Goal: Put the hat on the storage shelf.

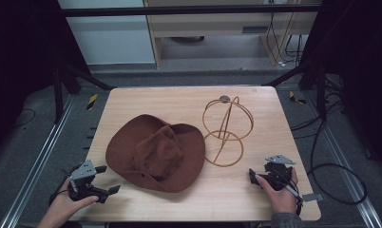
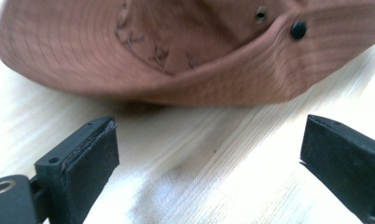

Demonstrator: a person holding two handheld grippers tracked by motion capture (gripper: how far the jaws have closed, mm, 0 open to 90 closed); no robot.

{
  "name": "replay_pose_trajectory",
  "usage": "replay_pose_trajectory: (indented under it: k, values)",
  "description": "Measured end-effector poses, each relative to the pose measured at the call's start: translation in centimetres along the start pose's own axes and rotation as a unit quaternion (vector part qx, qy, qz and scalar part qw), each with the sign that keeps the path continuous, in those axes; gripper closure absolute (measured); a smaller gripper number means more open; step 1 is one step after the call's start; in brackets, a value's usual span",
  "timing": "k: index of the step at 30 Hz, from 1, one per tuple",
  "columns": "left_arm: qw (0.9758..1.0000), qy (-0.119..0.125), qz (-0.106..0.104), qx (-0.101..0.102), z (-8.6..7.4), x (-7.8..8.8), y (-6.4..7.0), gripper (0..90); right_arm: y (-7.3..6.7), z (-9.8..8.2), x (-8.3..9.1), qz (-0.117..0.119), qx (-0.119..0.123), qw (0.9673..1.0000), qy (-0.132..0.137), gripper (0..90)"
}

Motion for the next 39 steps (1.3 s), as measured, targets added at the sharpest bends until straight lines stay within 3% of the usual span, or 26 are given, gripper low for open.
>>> replay_pose_trajectory:
  k: [3, 7, 11, 13, 20, 21, 29, 34, 37, 39]
  values:
    - [0.9999, 0.011, 0.011, -0.005, 1.3, 1.5, -0.1, 3.3, 0.0, 0.0, 0.0, 0.0, 0.0, 1.0, 0.0, 0.5]
    - [0.9997, 0.02, 0.012, -0.006, 3.2, 2.7, -0.2, 3.3, 0.0, 0.0, 0.0, 0.0, 0.0, 1.0, 0.0, 0.5]
    - [0.9996, 0.002, 0.013, -0.025, 5.3, 2.8, 0.2, 3.4, 0.0, 0.0, 0.0, 0.0, 0.0, 1.0, 0.0, 0.5]
    - [0.999, -0.011, 0.01, -0.042, 6.3, 2.6, 0.6, 3.1, 0.0, 0.0, 0.0, 0.0, -0.001, 1.0, 0.0, 0.5]
    - [0.998, -0.038, 0.005, -0.051, 9.4, 1.3, 0.6, 3.7, 0.0, 0.0, 0.0, -0.005, -0.002, 1.0, -0.001, 0.5]
    - [0.9973, -0.05, 0.003, -0.055, 10.4, 0.7, 0.6, 3.8, -0.1, 0.0, 0.0, -0.005, -0.003, 1.0, -0.001, 0.5]
    - [0.9932, -0.098, 0.001, -0.062, 13.8, -2.1, 0.4, 4.5, -0.1, 0.0, 0.0, -0.008, -0.008, 0.9999, -0.002, 0.5]
    - [0.991, -0.109, 0.003, -0.077, 16.2, -3.2, 0.4, 4.3, -0.2, 0.0, 0.0, -0.009, -0.011, 0.9999, -0.004, 0.5]
    - [0.9891, -0.129, 0.003, -0.071, 16.6, -4.0, -0.1, 4.3, -0.1, 0.1, -0.1, -0.007, -0.003, 1.0, -0.001, 0.5]
    - [0.9901, -0.126, 0.013, -0.061, 16.9, -4.5, -0.5, 4.7, -0.1, 0.1, -0.1, -0.005, -0.003, 1.0, -0.002, 0.5]
Point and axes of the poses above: each handheld gripper's, and its own axes: x roughly backward along the jaws, z roughly out of its top, y roughly to its right, the point moved 5 cm from there along -x, roughly forward along the jaws, and after that the axes turned 12 degrees about -z, right-handed, at the moved point
